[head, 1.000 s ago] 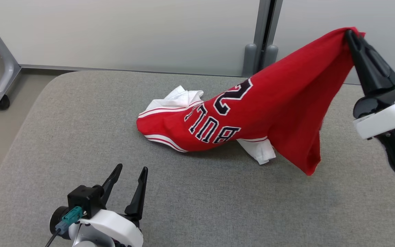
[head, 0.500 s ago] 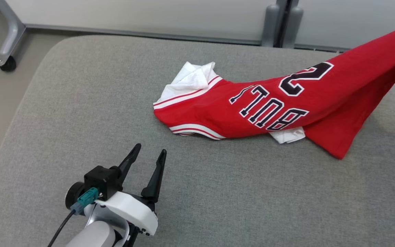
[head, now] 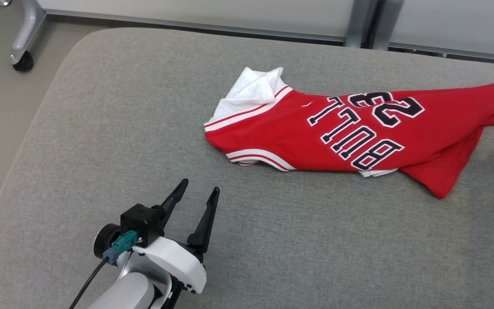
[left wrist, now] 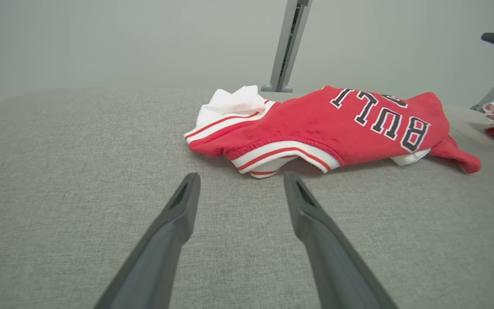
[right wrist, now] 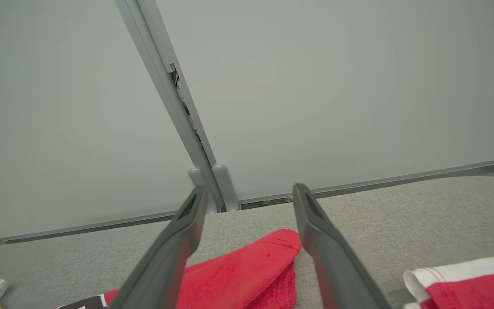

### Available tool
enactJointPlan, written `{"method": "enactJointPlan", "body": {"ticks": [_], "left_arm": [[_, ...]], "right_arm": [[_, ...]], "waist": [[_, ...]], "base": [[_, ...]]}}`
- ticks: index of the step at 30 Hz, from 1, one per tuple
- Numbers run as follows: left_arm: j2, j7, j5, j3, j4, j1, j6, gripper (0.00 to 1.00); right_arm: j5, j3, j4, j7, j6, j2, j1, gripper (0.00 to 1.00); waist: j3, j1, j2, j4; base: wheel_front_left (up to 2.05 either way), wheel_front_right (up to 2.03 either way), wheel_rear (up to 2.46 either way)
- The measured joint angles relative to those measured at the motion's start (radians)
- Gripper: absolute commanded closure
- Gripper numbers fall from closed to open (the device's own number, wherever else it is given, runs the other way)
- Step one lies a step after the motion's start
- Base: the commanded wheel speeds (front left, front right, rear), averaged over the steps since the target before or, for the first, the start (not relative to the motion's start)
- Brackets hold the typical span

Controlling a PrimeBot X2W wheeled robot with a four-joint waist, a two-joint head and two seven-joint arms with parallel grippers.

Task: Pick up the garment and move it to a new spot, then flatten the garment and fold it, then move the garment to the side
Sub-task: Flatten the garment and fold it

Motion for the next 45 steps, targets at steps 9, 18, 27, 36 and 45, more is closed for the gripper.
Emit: {"method": "enactJointPlan", "body": {"ticks": [9, 18, 27, 36, 45], "left_arm": [[0.016, 0.061, -0.016, -0.029, 0.031, 0.010, -0.019, 0.00], [-0.017, 0.106, -0.098, -0.017, 0.146, -0.024, -0.091, 0.00], [-0.074, 0.122, -0.142, -0.001, 0.391, -0.144, -0.176, 0.00], [-0.110, 0.091, -0.154, 0.004, 0.560, -0.253, -0.241, 0.69], [-0.010, 0.048, -0.117, 0.004, 0.359, -0.219, -0.196, 1.00]], "right_arm": [[0.086, 0.070, -0.255, -0.097, 0.000, 0.042, 0.202, 0.00], [0.022, -0.032, -0.578, -0.102, 0.000, 0.154, 0.467, 0.00], [-0.057, -0.102, -0.717, -0.102, 0.000, 0.244, 0.581, 0.00], [-0.088, -0.104, -0.750, -0.102, 0.000, 0.282, 0.595, 0.00], [-0.102, -0.141, -0.752, -0.102, 0.000, 0.301, 0.635, 0.00]], "waist": [[-0.062, 0.0001, 0.0000, -0.108], [-0.089, 0.0001, 0.0000, -0.231], [-0.059, 0.0000, 0.0000, -0.331], [-0.016, 0.0000, 0.0000, -0.393], [-0.052, 0.0000, 0.0000, -0.400]], "base": [[0.00, 0.00, 0.00], [0.00, 0.00, 0.00], [0.00, 0.00, 0.00], [0.00, 0.00, 0.00], [0.00, 0.00, 0.00]]}}
